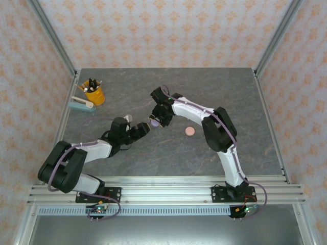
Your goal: Insert the wireless bluetooth earbuds into the charging case
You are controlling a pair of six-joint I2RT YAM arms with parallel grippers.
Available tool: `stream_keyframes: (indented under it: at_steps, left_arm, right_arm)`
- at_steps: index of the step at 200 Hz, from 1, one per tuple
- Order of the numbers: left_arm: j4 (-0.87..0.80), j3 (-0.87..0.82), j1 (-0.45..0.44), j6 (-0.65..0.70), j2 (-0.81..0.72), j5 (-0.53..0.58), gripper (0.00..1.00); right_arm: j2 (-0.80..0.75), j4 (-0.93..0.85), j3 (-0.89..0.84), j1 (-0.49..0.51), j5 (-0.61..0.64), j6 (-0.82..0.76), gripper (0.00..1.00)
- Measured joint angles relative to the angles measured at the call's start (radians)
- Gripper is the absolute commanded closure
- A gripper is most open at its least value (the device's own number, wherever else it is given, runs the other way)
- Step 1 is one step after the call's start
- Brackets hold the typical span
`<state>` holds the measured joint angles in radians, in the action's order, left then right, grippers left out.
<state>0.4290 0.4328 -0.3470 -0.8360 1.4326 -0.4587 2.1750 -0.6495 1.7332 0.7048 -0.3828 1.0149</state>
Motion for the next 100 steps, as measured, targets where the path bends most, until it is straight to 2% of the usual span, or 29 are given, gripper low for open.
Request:
stream_keyframes:
  at_steps: [16, 100]
  left_arm:
    - [0.031, 0.014, -0.013, -0.002, 0.032, 0.005, 0.26]
    - [0.151, 0.085, -0.031, -0.005, 0.150, 0.026, 0.36]
  right_arm:
    - [0.000, 0.018, -0.010, -0.006, -0.016, 0.023, 0.56]
    - [-0.025, 0.114, -0.077, -0.022, -0.075, 0.113, 0.57]
